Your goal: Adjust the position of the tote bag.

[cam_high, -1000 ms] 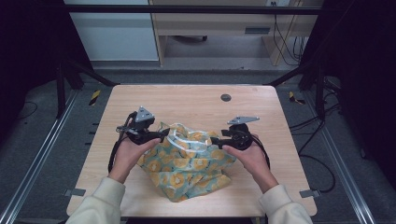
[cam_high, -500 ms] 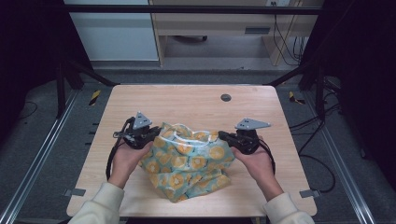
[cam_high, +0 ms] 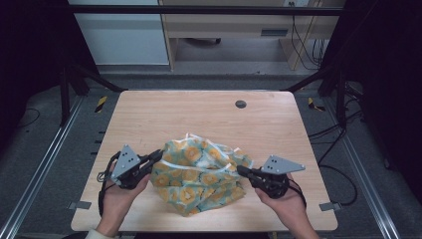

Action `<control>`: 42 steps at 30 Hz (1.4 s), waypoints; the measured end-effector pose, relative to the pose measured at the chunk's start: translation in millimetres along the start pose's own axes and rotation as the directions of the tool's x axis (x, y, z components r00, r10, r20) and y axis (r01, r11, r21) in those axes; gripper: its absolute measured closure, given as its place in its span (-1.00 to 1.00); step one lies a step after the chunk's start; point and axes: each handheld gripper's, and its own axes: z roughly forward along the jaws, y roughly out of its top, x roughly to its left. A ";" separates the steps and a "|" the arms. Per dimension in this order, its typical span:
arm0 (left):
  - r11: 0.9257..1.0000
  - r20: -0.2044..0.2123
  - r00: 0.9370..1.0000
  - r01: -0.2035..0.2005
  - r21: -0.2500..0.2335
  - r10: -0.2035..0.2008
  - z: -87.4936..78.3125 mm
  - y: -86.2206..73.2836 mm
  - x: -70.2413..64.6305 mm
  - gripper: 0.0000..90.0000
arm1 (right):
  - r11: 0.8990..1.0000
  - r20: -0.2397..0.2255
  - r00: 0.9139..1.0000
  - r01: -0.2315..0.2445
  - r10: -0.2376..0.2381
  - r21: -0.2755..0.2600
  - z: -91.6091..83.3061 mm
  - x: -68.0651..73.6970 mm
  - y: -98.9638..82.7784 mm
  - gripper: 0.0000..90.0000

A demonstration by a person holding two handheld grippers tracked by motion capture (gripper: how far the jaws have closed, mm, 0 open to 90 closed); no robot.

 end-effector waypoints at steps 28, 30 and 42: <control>0.889 0.212 0.950 -0.292 0.353 0.228 27.4 -63.0 -28.8 0.96 | 0.939 -0.061 0.998 0.024 -0.003 0.344 32.9 -0.8 -66.8 1.00; 0.881 0.205 0.955 -0.279 0.383 0.214 31.0 -65.6 -28.2 0.95 | 0.933 -0.055 0.998 0.022 -0.003 0.359 34.6 -0.6 -68.3 1.00; 0.945 0.111 0.987 -0.147 0.291 0.119 12.9 -58.6 -25.3 0.09 | 0.950 -0.019 1.000 0.019 -0.013 0.310 25.7 4.2 -61.2 0.28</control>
